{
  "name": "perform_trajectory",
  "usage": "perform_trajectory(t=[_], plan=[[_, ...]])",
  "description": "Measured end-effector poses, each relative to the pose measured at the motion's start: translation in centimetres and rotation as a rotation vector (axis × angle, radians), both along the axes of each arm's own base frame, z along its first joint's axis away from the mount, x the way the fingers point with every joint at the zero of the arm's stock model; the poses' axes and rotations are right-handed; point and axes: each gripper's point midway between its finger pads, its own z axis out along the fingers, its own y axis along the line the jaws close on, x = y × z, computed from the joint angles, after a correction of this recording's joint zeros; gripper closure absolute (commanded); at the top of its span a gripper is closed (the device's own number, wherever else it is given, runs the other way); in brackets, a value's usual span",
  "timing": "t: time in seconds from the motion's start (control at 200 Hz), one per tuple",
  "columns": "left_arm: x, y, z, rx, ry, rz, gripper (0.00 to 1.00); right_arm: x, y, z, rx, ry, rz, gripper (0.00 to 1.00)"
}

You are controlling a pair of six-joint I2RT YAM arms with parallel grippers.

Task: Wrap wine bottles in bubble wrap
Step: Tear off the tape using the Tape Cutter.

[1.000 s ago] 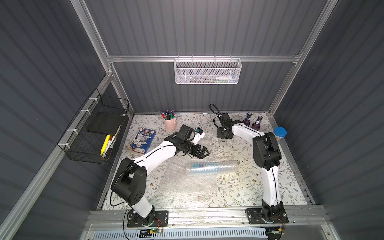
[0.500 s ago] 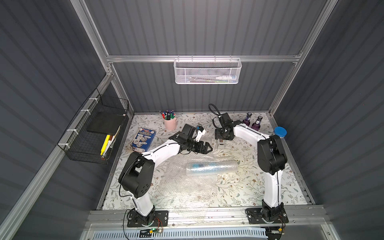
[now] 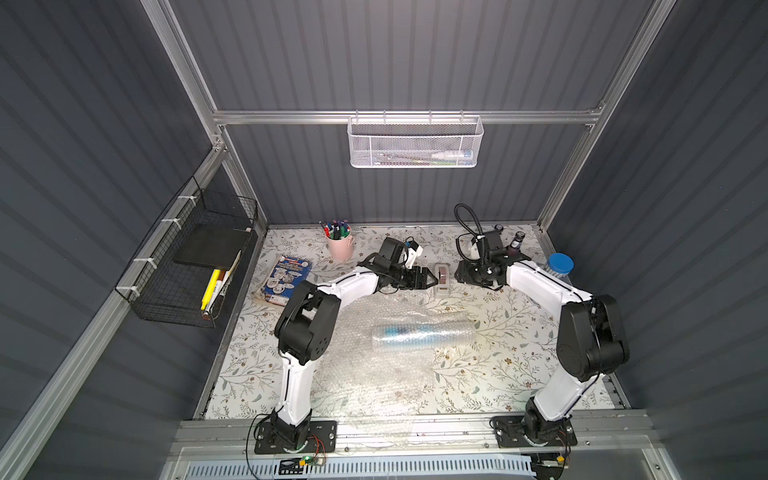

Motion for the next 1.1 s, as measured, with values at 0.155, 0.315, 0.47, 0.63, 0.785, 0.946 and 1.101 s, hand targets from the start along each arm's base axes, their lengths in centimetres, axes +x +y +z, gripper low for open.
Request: perform_trajectory(t=[0.155, 0.315, 0.47, 0.63, 0.785, 0.946, 1.101], plan=[[1.1, -1.4, -2.2, -0.033, 0.079, 0.012, 0.35, 0.8, 0.6, -1.3, 0.078, 0.012, 0.016, 0.58], [1.8, -2.4, -3.4, -0.066, 0.136, 0.024, 0.40, 1.7, 1.3, -3.3, 0.146, 0.041, 0.034, 0.62], [2.7, -3.2, -3.1, -0.102, 0.146, 0.030, 0.43, 2.2, 1.9, -5.0, 0.194, 0.077, 0.053, 0.65], [3.4, -3.9, -2.1, -0.133, 0.139, 0.031, 0.47, 2.6, 2.6, -5.7, 0.227, 0.088, 0.071, 0.71], [3.7, -4.2, -2.3, -0.143, 0.148, 0.029, 0.53, 2.8, 2.8, -5.7, 0.244, 0.086, 0.078, 0.75], [3.5, -4.3, -3.5, -0.134, 0.186, 0.037, 0.54, 2.8, 2.9, -5.6, 0.254, 0.086, 0.085, 0.75], [3.3, -4.6, -3.5, -0.136, 0.203, 0.040, 0.57, 2.8, 2.7, -5.6, 0.254, 0.086, 0.085, 0.76]])
